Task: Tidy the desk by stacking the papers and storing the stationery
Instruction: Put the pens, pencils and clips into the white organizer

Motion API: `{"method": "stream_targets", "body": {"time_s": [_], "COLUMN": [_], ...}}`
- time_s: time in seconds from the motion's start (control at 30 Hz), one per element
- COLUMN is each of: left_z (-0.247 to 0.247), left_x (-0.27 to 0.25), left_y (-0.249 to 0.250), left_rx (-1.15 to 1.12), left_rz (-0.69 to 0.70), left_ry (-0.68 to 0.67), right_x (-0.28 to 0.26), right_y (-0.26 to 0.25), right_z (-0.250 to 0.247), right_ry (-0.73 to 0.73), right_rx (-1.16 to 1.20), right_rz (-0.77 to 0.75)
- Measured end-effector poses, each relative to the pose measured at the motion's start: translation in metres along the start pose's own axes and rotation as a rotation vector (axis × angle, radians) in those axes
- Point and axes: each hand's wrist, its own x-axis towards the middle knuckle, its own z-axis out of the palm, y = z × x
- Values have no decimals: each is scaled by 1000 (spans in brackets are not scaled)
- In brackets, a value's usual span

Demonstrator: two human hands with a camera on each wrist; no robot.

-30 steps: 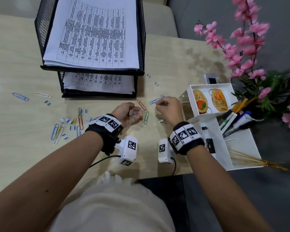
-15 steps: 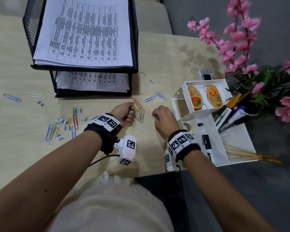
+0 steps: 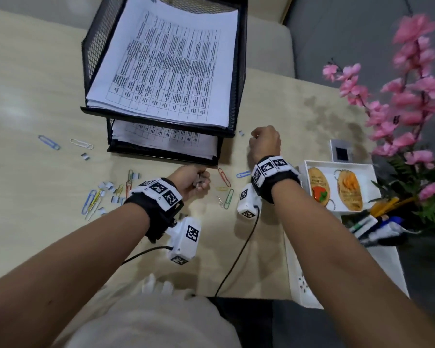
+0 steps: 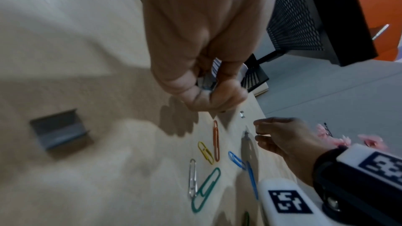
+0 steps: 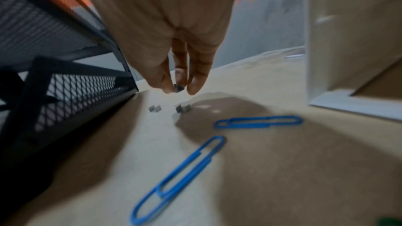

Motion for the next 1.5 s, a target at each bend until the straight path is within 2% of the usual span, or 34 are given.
{"method": "stream_targets", "body": {"time_s": [0.13, 0.23, 0.43, 0.57, 0.63, 0.7, 0.83, 0.93, 1.03, 1.13, 1.3, 1.43, 1.5], "left_z": [-6, -4, 13, 16, 15, 13, -5, -21, -36, -48, -62, -81, -90], "left_x": [6, 9, 12, 14, 13, 11, 14, 11, 7, 0, -26, -40, -47], "left_y": [-4, -9, -16, -17, -15, -12, -7, -3, 0, 2, 7, 8, 7], "left_rx": [-103, -136, -140, -220, -231, -175, -61, -42, -62, -98, -123, -174, -190], "left_rz": [-26, -56, -62, -42, -40, -68, -100, -79, -76, -79, -10, 60, 73], "left_ry": [27, 32, -17, -102, -128, -154, -149, -135, -124, -132, -79, -73, -74], "right_x": [-3, -9, -47, -96, -104, -93, -37, -1, 6, -7, -40, -93, -127], "right_y": [1, 9, 14, -12, -22, -27, -37, -42, -42, -35, -7, -12, -25], "right_z": [12, 14, 7, -15, -24, -29, -23, -9, 2, 6, 14, 17, 22], "right_ry": [-60, -68, -65, -305, -406, -376, -139, -169, -243, -223, -192, -120, -164], "right_rx": [-117, -68, 288, 400, 462, 492, 288, 86, -146, -216, -121, 21, 106], "right_rz": [-90, -101, 40, -90, -107, -96, -140, -161, -260, -224, -60, -94, -151]}}
